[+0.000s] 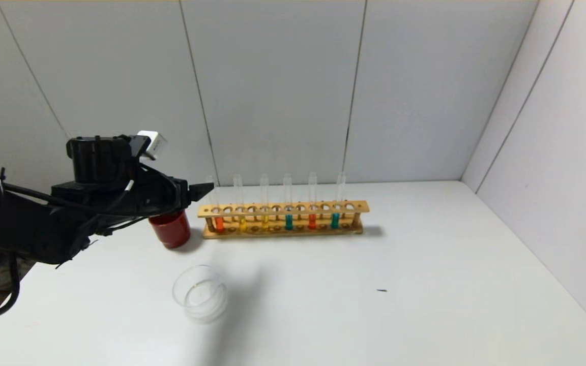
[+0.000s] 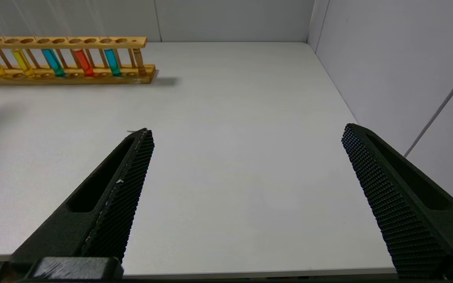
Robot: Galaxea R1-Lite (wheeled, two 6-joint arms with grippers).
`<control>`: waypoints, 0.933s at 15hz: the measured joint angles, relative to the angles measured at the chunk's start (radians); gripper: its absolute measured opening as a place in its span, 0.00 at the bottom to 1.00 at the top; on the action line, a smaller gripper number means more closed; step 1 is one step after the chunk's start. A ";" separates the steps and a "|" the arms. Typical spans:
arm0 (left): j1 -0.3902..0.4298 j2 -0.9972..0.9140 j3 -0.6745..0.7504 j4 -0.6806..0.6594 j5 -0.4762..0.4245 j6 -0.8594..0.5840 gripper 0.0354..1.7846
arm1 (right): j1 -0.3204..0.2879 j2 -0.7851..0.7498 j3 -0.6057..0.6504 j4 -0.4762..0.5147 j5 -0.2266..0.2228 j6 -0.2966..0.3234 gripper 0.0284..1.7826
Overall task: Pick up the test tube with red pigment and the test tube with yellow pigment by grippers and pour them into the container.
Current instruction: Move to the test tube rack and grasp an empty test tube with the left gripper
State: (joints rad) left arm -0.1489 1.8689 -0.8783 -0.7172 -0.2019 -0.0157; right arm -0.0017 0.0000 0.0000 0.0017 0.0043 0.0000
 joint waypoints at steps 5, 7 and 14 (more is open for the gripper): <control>-0.006 0.104 -0.053 -0.013 0.003 -0.001 0.98 | 0.000 0.000 0.000 0.000 0.000 0.000 0.98; -0.008 0.132 -0.076 -0.013 0.004 -0.001 0.98 | 0.000 0.000 0.000 0.000 0.000 0.000 0.98; -0.013 0.203 -0.159 -0.008 0.002 -0.012 0.82 | 0.000 0.000 0.000 0.000 0.000 0.000 0.98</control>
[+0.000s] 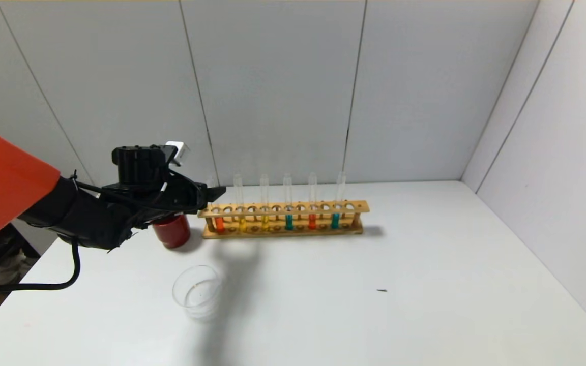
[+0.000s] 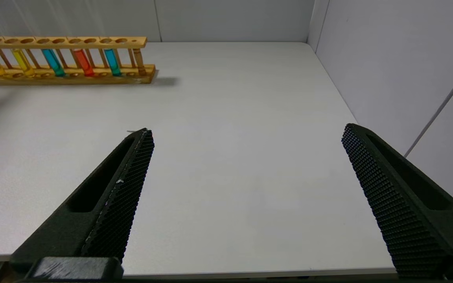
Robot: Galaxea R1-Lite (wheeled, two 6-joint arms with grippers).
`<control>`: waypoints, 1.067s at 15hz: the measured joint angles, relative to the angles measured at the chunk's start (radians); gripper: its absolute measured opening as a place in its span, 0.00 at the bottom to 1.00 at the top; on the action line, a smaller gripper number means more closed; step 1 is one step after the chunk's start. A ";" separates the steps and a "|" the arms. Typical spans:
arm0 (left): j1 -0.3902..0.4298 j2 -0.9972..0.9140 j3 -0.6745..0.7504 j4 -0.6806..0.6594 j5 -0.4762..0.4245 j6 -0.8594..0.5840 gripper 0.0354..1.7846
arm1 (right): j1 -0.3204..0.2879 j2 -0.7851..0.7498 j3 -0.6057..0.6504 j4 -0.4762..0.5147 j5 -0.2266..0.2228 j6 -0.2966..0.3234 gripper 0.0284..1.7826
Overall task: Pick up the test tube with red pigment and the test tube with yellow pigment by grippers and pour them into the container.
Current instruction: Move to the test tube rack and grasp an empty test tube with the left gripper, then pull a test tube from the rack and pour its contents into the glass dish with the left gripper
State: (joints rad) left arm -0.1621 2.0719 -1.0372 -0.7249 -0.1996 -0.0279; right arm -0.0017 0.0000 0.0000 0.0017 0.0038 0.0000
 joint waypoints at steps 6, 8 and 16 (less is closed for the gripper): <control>-0.024 0.020 -0.006 -0.001 0.001 0.001 0.25 | 0.000 0.000 0.000 0.000 0.000 0.000 0.98; -0.027 0.023 -0.008 0.000 0.006 0.004 0.16 | 0.000 0.000 0.000 0.000 0.000 0.000 0.98; -0.030 -0.051 -0.188 0.200 0.006 0.016 0.16 | 0.000 0.000 0.000 0.000 0.000 0.000 0.98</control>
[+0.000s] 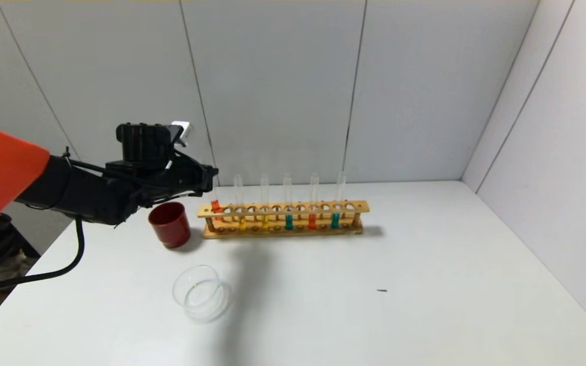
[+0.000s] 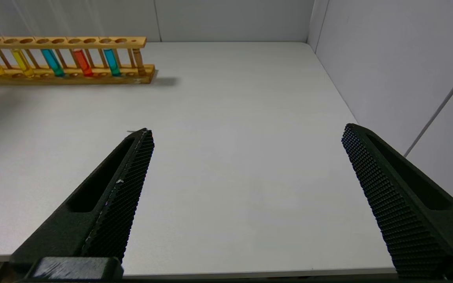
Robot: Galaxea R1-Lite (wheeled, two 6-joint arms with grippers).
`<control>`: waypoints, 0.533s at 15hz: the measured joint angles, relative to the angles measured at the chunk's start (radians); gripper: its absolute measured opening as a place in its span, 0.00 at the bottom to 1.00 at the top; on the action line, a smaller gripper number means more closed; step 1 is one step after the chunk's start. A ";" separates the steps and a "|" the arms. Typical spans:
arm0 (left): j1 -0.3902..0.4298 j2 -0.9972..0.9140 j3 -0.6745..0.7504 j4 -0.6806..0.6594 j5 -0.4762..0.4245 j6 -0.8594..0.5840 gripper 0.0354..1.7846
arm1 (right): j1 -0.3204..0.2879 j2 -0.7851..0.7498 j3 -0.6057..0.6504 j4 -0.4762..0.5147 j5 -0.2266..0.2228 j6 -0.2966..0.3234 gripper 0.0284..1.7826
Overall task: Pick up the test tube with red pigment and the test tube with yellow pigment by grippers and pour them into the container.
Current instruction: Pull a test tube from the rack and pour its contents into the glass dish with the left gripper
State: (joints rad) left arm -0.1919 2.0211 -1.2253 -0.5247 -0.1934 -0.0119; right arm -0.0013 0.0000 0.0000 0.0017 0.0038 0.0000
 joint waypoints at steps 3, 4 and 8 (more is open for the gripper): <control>-0.001 -0.084 -0.167 0.185 -0.002 0.031 0.16 | 0.000 0.000 0.000 0.000 0.000 0.000 0.98; 0.000 -0.115 -0.211 0.246 -0.002 0.049 0.16 | 0.000 0.000 0.000 0.000 0.000 0.000 0.98; 0.005 -0.253 -0.209 0.441 -0.017 0.204 0.16 | 0.000 0.000 0.000 0.000 0.000 0.000 0.98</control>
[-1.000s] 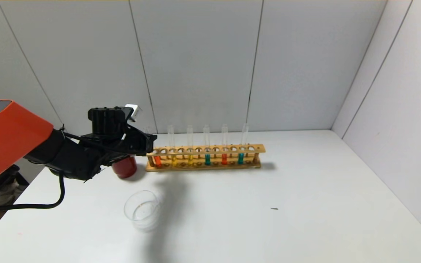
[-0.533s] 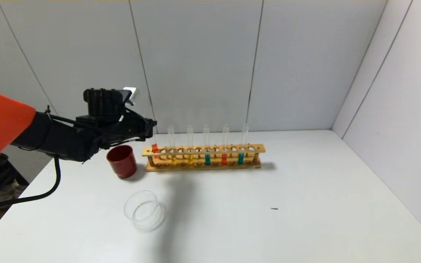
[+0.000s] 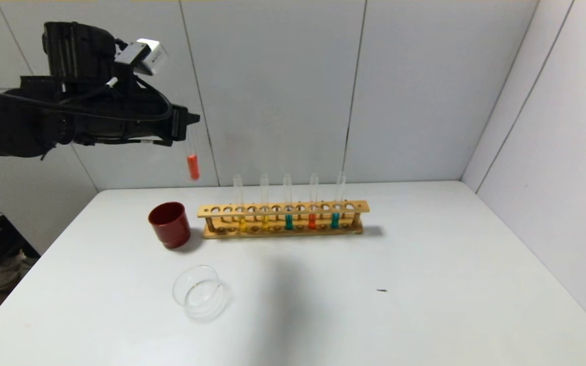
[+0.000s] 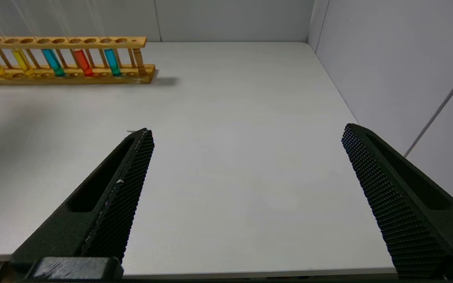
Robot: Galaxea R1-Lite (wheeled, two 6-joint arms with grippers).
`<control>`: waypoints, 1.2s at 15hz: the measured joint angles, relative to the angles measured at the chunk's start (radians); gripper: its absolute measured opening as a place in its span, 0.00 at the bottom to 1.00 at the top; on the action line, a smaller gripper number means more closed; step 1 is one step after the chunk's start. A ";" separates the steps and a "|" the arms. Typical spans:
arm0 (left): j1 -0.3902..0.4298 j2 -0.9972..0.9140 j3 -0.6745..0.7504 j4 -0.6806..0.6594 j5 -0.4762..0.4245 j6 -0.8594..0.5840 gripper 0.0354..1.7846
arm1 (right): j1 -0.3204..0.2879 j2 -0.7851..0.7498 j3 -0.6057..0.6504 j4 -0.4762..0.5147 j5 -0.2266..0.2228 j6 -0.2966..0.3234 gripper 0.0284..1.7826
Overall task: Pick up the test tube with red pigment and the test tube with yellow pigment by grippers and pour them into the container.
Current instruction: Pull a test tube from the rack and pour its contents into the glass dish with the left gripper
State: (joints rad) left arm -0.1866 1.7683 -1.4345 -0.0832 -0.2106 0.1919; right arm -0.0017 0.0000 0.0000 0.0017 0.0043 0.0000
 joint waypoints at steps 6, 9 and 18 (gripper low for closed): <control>0.063 -0.108 0.321 0.014 -0.113 0.386 0.16 | 0.000 0.000 0.000 0.000 0.000 0.000 0.98; 0.103 -0.109 0.373 0.006 -0.162 0.589 0.16 | 0.000 0.000 0.000 0.000 0.000 0.000 0.98; 0.181 -0.063 0.579 -0.085 -0.253 1.179 0.16 | 0.000 0.000 0.000 0.000 0.000 0.000 0.98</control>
State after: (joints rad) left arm -0.0053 1.7053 -0.8557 -0.1679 -0.4632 1.3706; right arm -0.0017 0.0000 0.0000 0.0017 0.0043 0.0000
